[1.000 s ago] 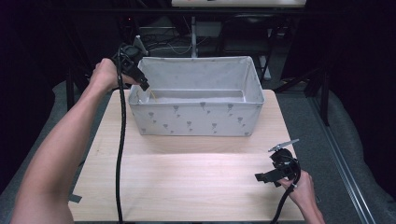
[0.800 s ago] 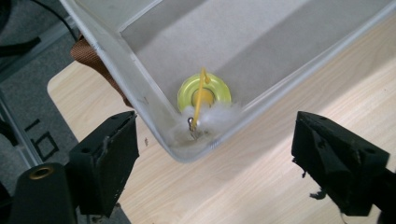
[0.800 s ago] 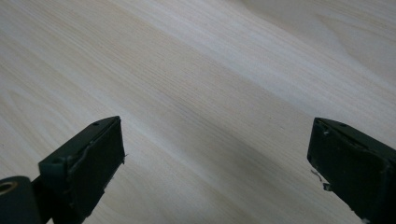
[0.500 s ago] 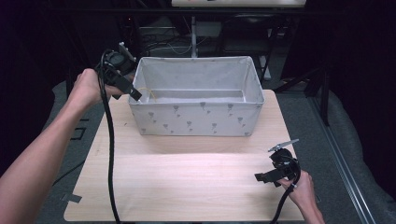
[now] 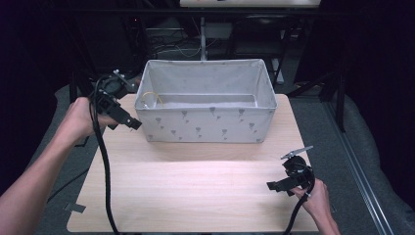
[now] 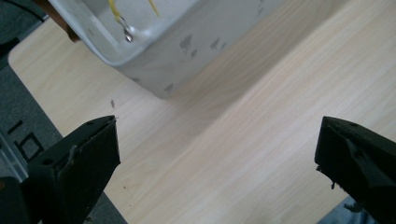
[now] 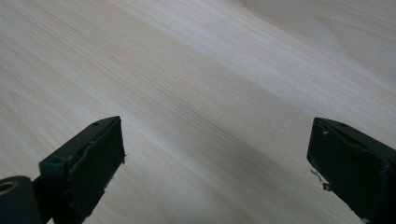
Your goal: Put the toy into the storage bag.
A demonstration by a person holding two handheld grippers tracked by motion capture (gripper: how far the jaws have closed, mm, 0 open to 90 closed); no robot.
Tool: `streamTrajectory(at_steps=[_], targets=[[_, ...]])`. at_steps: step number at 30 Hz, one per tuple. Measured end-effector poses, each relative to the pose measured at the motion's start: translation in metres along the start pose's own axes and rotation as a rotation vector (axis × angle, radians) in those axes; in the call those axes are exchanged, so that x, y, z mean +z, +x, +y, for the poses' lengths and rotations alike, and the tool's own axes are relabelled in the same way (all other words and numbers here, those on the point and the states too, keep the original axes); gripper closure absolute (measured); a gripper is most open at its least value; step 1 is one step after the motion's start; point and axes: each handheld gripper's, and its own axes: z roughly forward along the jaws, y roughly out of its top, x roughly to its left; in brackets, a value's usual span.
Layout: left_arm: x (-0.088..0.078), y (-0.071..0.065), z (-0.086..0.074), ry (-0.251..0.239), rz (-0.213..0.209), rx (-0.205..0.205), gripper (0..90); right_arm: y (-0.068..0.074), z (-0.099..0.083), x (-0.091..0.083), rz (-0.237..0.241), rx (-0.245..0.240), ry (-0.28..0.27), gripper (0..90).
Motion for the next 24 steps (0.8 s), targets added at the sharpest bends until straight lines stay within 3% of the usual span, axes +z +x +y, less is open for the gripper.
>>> streamTrajectory(at_steps=[11,20,24], targets=[[0.034,-0.02,-0.05,0.051,-0.026,0.007,0.1,-0.001,0.0,-0.001,0.0,0.003,-0.003,3.5],[0.07,-0.036,-0.085,0.042,-0.047,-0.024,0.1,-0.001,-0.001,-0.001,-0.002,-0.003,-0.005,3.6],[0.088,-0.043,-0.104,0.011,-0.076,-0.068,0.1,0.0,-0.001,-0.001,-0.006,-0.002,-0.003,3.6]])
